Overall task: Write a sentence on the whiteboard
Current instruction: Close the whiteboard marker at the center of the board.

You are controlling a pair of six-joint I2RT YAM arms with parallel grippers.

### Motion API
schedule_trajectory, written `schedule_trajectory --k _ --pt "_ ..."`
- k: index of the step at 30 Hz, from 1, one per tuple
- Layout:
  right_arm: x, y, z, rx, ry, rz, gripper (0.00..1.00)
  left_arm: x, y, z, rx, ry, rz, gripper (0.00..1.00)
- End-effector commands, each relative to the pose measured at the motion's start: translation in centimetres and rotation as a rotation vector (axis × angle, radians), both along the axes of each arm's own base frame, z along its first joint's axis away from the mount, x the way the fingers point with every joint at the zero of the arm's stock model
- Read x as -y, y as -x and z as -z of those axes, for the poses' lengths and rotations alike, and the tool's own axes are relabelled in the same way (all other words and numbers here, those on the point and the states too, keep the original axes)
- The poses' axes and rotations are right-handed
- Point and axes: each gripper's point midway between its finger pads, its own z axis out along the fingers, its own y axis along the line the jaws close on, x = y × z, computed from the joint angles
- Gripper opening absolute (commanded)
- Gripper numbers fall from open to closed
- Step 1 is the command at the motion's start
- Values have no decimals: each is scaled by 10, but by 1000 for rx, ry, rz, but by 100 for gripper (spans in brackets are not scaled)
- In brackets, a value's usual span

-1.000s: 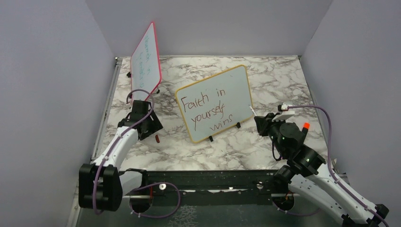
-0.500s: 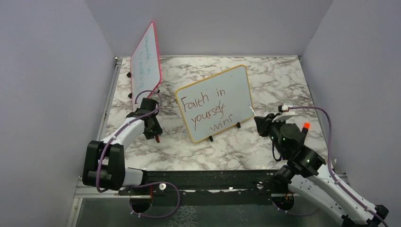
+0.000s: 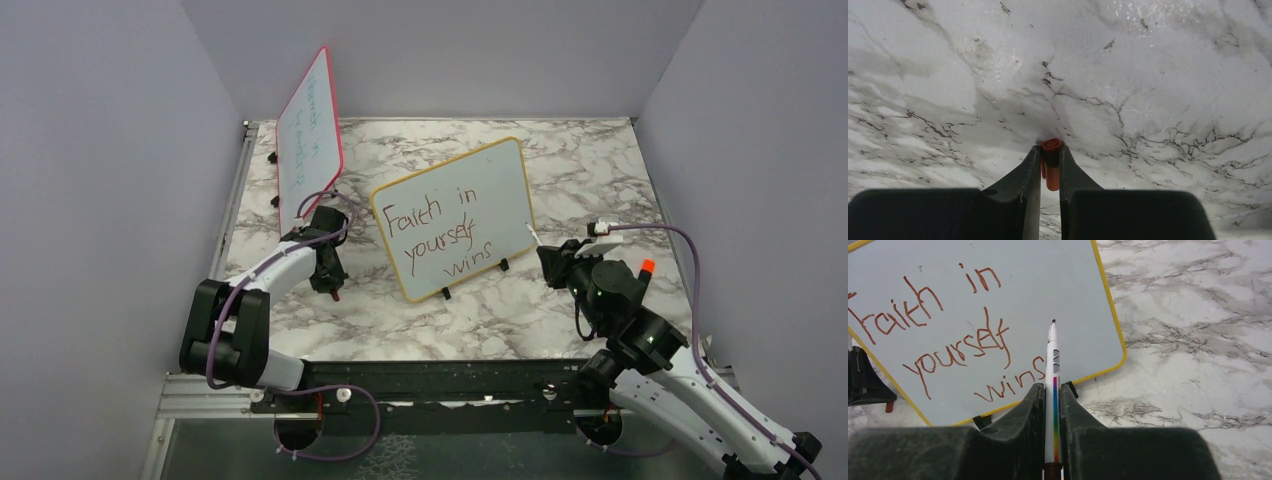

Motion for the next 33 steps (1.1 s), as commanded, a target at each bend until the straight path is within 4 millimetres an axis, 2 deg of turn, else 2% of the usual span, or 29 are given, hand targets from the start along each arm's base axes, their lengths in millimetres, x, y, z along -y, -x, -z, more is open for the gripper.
schedule_trajectory --k 1,8,15,24,30,33 --pt "-3 -1 -5 22 -14 -11 1 4 12 11 -55 3 5 9" --pt "-20 -1 0 4 8 -101 1 8 -2 -24 106 55 -41 0" --pt "-46 4 -7 49 16 -260 1 26 -13 -69 291 204 -63 0" --pt "-104 26 -41 186 -57 -599 1 48 -24 -166 670 471 -94 0" --pt "-132 32 -59 294 -144 -726 1 67 -25 -232 876 666 -41 0" --pt "-141 32 -66 336 -184 -722 1 74 -26 -260 960 743 -8 0"
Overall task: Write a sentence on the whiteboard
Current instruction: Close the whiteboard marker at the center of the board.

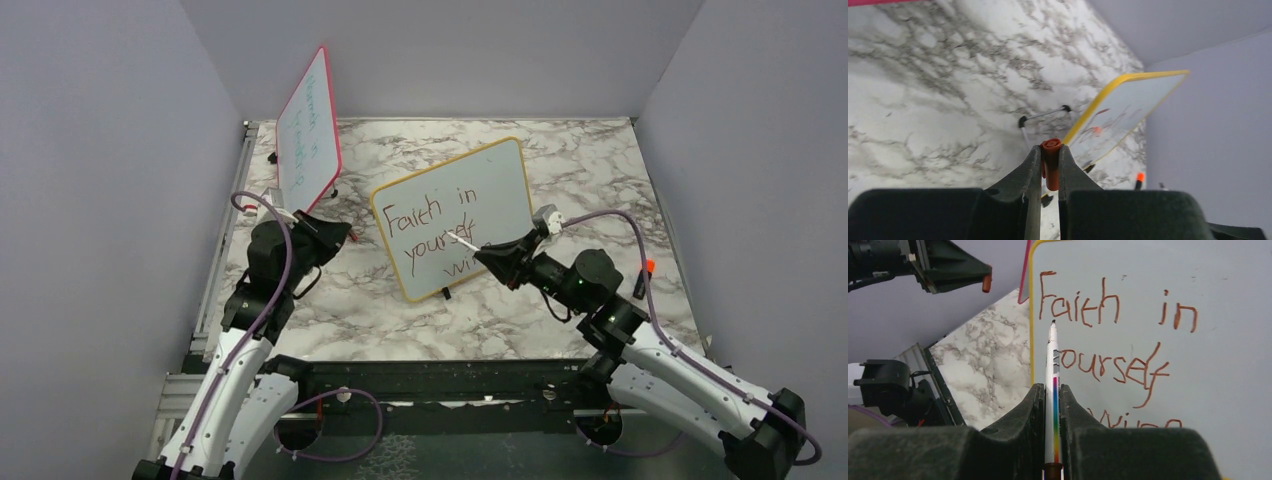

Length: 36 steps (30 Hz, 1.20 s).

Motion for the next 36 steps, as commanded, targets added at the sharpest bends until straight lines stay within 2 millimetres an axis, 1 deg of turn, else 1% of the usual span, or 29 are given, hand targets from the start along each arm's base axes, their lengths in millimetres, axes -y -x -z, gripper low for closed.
schedule_trajectory --k 1,3,6,8,11,16,21,23,26,30,36 --pt "-22 11 -37 130 -145 -78 1 21 -3 -56 194 138 88 0" --pt "-31 15 -44 169 -182 -81 1 24 -5 -68 245 151 100 0" --pt "-51 28 -53 239 -206 -101 1 28 -6 -87 325 205 118 0" --pt "-60 31 -57 277 -220 -74 1 31 -5 -98 367 252 130 0" --pt "-69 35 -60 329 -242 -48 1 32 -5 -108 385 306 124 0" --pt "-80 32 -66 368 -278 -16 1 32 -5 -110 375 379 104 0" --pt "-93 23 -70 417 -262 25 1 43 -3 -106 328 437 133 0" --pt "-97 19 -69 423 -247 41 1 49 -1 -104 311 448 154 0" --pt "-98 16 -71 441 -249 66 1 54 0 -102 294 462 166 0" --pt "-103 16 -75 445 -247 54 1 59 0 -98 274 466 182 0" --pt "-110 15 -71 436 -219 44 1 61 1 -99 270 478 189 0"
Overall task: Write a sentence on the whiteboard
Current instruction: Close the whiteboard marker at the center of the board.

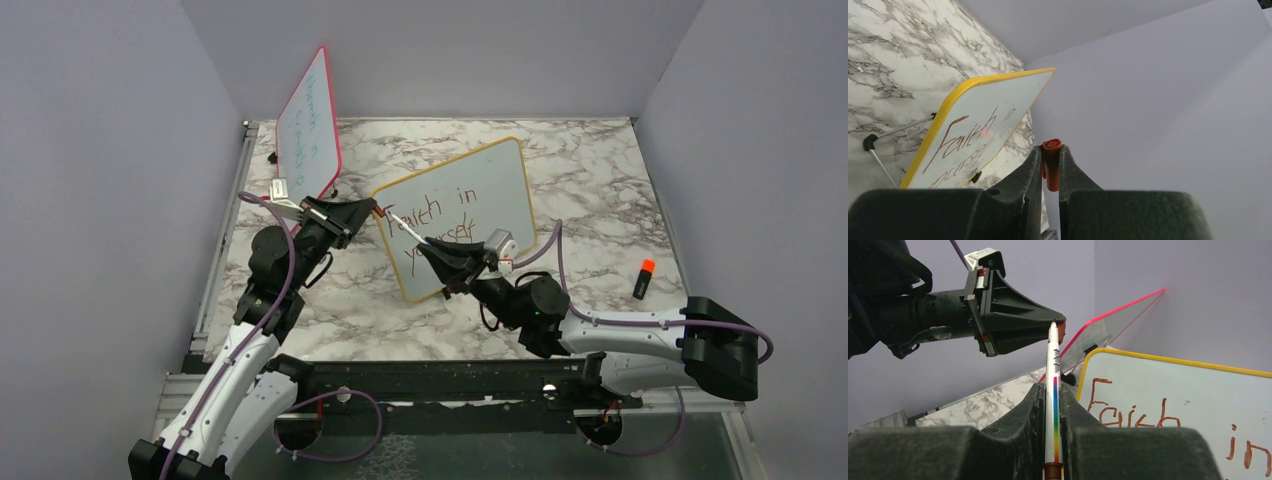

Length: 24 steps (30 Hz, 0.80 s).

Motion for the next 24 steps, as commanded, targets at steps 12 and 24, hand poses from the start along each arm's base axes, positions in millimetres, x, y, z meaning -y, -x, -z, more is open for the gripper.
schedule_trajectory --k 12,24 --pt "-9 -4 -1 -32 22 10 1 3 6 -7 4 66 22 0" --pt "-11 -8 8 -69 44 21 1 2 7 -9 5 77 20 0"
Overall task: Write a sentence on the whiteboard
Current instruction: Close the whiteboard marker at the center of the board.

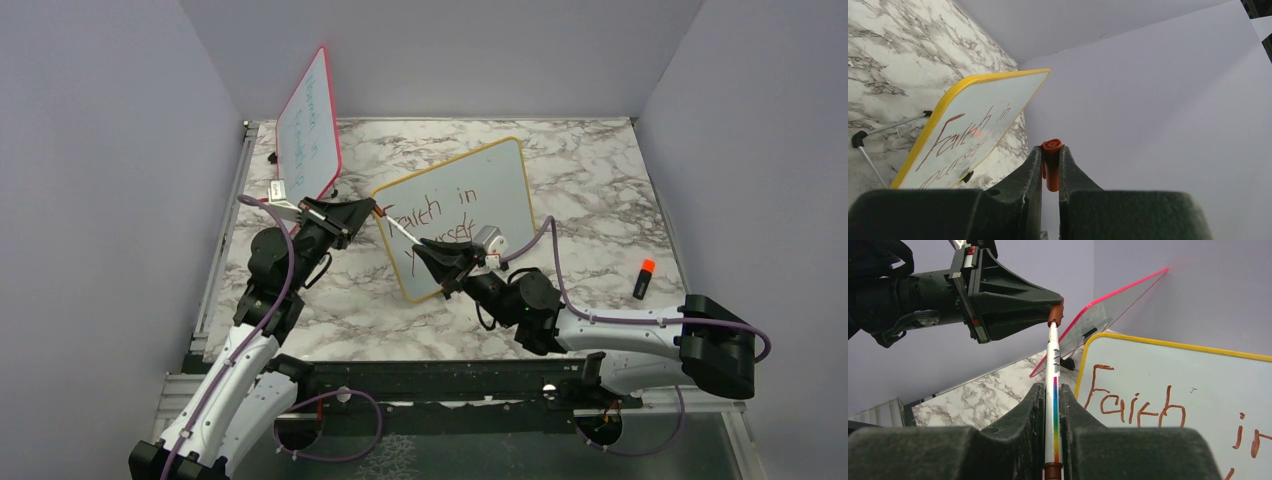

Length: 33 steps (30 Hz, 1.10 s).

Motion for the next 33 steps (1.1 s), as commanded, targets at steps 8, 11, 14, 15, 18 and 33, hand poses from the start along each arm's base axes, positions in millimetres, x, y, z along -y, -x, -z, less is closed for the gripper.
schedule_trajectory --k 8,11,14,15,18,33 --pt "-2 0 -2 -30 -6 0 1 0 6 -7 18 40 6 0" --pt "-3 0 -1 -32 -2 -2 1 0 6 -7 13 47 7 0" --pt "-4 0 0 -33 2 -3 1 0 6 -7 15 46 6 0" --pt "-4 0 1 -34 0 -4 1 0 6 -7 15 46 4 0" --pt "-2 1 0 -34 -6 -5 1 -2 5 -6 9 45 -6 0" --pt "-3 5 4 -40 0 -25 1 -6 4 -2 -10 53 -30 0"
